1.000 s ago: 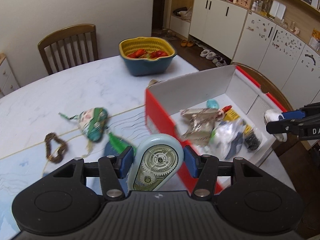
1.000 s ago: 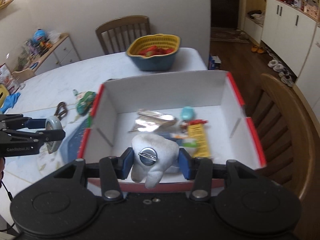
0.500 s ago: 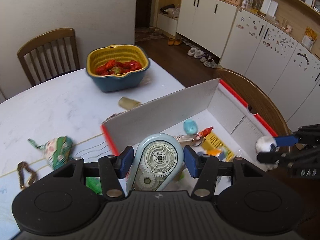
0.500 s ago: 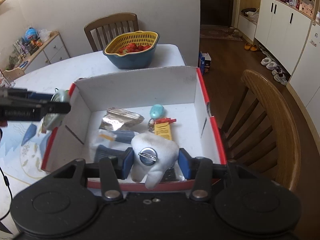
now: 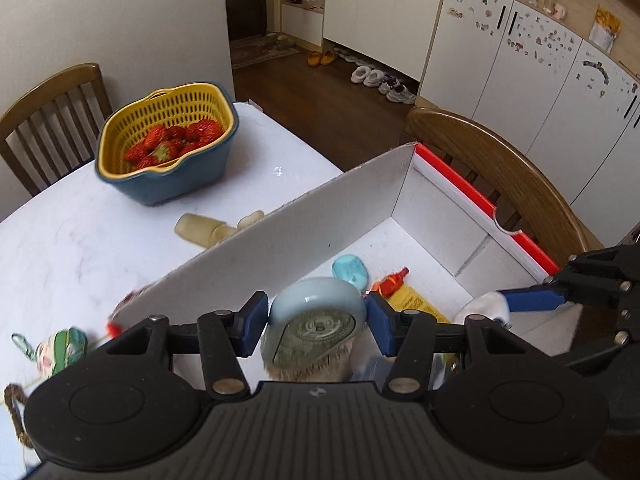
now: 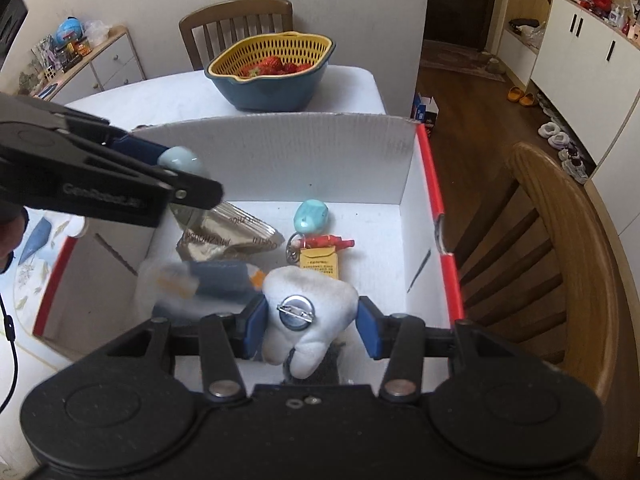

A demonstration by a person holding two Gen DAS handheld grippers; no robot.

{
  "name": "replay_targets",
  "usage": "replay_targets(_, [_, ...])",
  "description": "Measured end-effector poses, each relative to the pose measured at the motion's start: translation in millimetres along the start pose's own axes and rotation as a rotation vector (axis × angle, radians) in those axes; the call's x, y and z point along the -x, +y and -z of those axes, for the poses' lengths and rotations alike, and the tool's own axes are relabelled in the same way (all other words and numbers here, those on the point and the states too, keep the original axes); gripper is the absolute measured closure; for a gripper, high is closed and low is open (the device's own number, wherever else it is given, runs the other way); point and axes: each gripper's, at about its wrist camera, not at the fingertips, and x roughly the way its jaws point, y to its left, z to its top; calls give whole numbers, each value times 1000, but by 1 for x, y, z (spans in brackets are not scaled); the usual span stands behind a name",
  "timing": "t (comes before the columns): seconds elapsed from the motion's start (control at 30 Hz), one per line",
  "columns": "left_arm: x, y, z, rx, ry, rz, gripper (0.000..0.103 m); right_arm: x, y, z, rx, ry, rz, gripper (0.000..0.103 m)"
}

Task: Organize objects
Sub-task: 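Carry the tape roller with the left tool while the right tool carries the tooth plush into the box, then open both tools to release the tape roller and tooth plush into the box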

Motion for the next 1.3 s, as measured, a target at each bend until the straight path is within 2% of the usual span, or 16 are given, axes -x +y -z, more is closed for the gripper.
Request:
replay_targets(0.5, [-53,-4,-10,-25,71,-13,50,-39,-6,-21,8,50,-11,57])
replay_targets(0.93, [-74,2,-6,14,126,-1,50,-50,-12,-27,-16,79,-26,55])
replay_targets(1.1, [-73,4,-3,32,124,-5,40,-51,-13,-28,-24,88,-31,53])
replay_targets(1.3, [-63,6,1,55,110,-3,38,-47,-12,-27,-34,93,-34,49])
